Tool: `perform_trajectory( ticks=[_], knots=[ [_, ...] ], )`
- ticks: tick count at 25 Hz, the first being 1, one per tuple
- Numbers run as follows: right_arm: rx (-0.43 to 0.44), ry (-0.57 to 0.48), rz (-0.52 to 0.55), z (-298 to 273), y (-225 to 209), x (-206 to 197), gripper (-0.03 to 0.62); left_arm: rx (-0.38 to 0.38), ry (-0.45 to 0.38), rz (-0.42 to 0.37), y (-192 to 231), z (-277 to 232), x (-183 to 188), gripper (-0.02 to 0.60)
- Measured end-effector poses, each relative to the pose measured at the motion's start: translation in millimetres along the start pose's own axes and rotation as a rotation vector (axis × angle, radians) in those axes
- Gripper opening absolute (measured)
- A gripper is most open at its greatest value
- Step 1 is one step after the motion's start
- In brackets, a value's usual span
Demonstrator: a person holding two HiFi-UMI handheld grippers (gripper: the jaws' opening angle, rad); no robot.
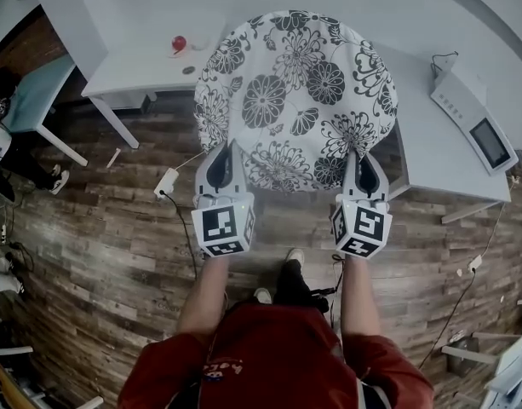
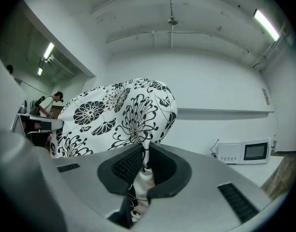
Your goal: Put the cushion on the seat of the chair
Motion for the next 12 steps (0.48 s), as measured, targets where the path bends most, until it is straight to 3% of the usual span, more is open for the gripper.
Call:
perform_trajectory(
  ticks=[12],
  knots=[
    [-0.012, -0.036, -0.001, -6.0, 0.5, -3.9, 0.055, -0.008, -0.029, -0.006, 0.9, -3.2, -4.1, 0.028]
  ],
)
Point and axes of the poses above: the fingertips, and each gripper's own axes: z backward along the fingers, y to its left, x out of its top, the point moved 2 cm from there along z, backward along the fingers, and after that the axes turned 10 degrees about z, right-handed, at the moved point
